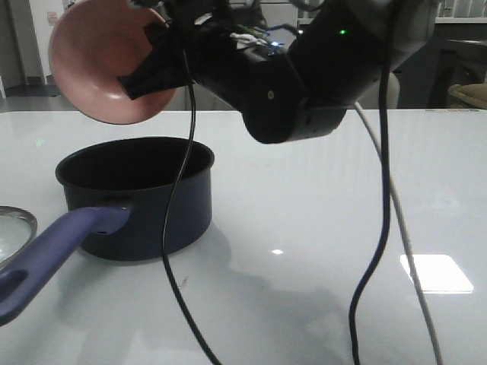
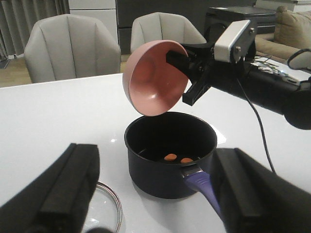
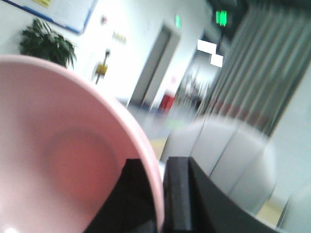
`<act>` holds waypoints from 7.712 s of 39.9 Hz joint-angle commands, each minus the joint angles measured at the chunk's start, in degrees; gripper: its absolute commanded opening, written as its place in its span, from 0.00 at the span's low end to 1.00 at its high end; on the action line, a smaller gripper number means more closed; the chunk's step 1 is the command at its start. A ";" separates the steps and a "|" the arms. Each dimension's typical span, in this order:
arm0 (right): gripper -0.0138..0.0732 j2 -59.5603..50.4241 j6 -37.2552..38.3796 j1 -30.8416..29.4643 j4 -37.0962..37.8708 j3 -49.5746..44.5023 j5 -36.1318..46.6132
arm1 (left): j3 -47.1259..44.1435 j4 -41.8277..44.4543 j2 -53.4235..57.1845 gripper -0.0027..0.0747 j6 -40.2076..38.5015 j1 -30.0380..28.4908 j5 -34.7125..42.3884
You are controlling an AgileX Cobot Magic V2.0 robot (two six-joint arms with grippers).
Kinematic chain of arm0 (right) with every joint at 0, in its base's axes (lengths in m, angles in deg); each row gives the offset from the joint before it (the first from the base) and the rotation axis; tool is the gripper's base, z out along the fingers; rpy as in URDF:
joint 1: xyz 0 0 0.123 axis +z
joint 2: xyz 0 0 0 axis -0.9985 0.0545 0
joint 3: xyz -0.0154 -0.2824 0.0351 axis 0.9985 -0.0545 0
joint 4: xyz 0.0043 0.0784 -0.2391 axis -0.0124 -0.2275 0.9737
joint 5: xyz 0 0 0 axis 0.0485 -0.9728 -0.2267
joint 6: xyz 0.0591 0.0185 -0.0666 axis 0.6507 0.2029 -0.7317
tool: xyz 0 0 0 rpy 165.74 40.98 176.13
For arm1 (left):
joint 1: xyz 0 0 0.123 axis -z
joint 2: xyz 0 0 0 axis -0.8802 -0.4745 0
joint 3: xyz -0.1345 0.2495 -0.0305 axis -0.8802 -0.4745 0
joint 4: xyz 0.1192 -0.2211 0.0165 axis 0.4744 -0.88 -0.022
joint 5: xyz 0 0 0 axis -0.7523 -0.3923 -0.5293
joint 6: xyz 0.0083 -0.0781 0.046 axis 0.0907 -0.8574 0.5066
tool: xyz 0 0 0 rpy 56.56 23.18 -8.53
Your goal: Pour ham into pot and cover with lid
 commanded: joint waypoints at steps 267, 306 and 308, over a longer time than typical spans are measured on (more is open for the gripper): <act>0.33 -117.14 4.47 -27.06 -9.90 -63.97 -58.02 | 49.99 -10.37 -95.56 0.86 -1.40 -25.83 -20.86; 0.33 -117.14 4.47 -27.06 -9.90 -63.97 -58.02 | 49.99 -8.25 -100.02 0.37 -3.01 -25.83 -21.37; 0.33 -117.14 4.47 -27.06 -9.90 -63.97 -58.02 | 49.99 -8.25 -100.02 0.34 -3.01 -25.83 -21.50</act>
